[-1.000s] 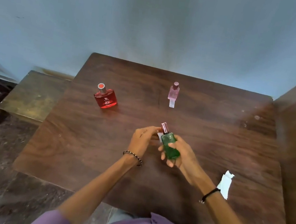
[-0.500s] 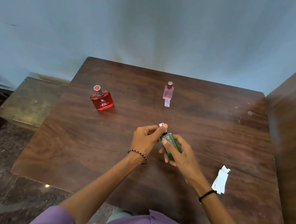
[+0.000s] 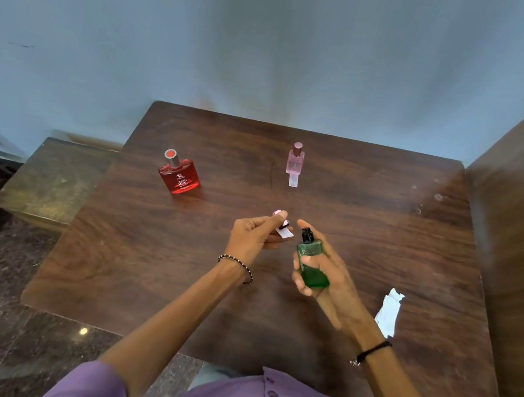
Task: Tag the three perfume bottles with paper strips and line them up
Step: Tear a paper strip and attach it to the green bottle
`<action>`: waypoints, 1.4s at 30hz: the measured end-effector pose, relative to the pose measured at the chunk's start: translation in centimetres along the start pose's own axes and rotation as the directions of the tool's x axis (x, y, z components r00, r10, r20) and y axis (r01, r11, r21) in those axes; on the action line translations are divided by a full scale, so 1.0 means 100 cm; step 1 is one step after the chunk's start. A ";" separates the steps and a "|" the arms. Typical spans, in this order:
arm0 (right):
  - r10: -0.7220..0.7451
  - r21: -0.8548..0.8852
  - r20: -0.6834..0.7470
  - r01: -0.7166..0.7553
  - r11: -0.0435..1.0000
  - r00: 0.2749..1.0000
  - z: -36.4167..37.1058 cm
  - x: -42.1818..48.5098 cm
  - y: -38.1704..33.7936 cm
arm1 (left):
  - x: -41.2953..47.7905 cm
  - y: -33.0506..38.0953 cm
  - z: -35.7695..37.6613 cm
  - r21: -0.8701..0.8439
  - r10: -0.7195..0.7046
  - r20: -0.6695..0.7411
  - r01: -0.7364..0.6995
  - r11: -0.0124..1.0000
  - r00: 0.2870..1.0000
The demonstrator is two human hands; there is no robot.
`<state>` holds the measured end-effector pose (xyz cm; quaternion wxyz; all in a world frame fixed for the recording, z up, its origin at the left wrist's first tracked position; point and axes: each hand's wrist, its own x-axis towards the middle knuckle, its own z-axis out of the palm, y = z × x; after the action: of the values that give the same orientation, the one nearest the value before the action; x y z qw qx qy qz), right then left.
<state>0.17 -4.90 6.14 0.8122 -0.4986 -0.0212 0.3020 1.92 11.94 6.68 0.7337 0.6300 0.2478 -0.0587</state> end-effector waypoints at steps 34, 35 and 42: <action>-0.432 -0.991 -0.061 -0.004 0.131 0.900 0.000 0.010 -0.005 | -0.006 0.013 0.031 -0.170 -0.113 0.101 0.129 0.977 0.989; -0.440 -0.985 -0.072 0.004 0.171 0.895 -0.001 0.008 -0.005 | -0.006 0.013 0.031 -0.174 -0.110 0.099 0.126 0.977 0.989; -0.484 -0.911 -0.196 0.024 0.413 0.853 -0.008 0.000 -0.008 | -0.001 0.015 0.029 -0.147 -0.098 0.130 0.117 0.982 0.987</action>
<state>0.81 -5.77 6.41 0.4518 -0.8892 -0.0721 -0.0038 3.22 9.48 8.31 0.7896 0.5523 0.2402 -0.1174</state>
